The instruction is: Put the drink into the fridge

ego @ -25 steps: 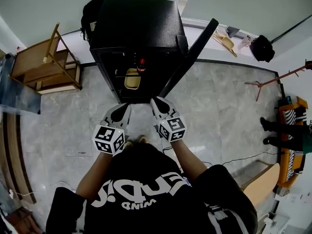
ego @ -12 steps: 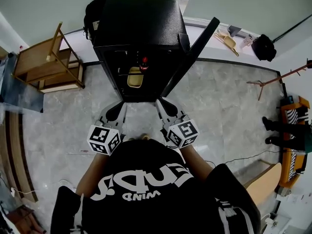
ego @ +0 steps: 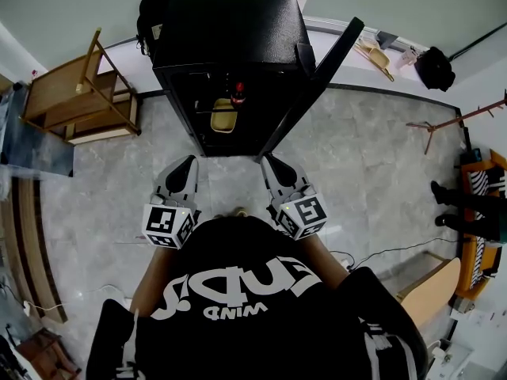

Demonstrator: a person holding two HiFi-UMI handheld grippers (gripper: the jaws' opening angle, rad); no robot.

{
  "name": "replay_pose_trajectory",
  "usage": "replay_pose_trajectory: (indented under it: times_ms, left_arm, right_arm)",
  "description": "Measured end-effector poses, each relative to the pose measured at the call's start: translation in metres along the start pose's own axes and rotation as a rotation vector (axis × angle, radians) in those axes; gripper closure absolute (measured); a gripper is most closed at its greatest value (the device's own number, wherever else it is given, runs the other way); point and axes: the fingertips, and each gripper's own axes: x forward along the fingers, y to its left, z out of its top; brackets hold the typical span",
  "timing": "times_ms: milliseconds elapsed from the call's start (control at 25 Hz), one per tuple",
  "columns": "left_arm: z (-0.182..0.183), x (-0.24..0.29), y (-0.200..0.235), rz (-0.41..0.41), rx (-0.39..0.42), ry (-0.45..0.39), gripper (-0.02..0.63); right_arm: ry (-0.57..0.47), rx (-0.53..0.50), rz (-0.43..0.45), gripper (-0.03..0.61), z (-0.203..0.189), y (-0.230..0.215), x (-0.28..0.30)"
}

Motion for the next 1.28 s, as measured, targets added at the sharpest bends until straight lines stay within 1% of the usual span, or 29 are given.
replay_pose_trajectory:
  times_ms: [240,480,880,1120,1280]
  left_arm:
    - [-0.005,0.003,0.009,0.023,-0.016,-0.003,0.606]
    - [-0.008,0.003,0.014,0.036,-0.034,0.014,0.606]
    - [-0.014,0.001,0.016,0.023,-0.029,0.027,0.606]
    - [-0.012,0.002,0.016,0.012,-0.023,0.008,0.606]
    - [-0.015,0.003,0.015,0.009,-0.024,0.017,0.606]
  right_arm:
    - [0.006,-0.023,-0.003,0.554,-0.006,0.0,0.003]
    - [0.014,-0.035,-0.001,0.554,-0.009,0.003,0.006]
    - [0.009,-0.033,-0.033,0.554,-0.012,0.003,0.003]
    - [0.025,-0.015,-0.051,0.554,-0.015,0.004,0.0]
    - [0.02,-0.012,-0.06,0.554,-0.017,0.003,-0.001]
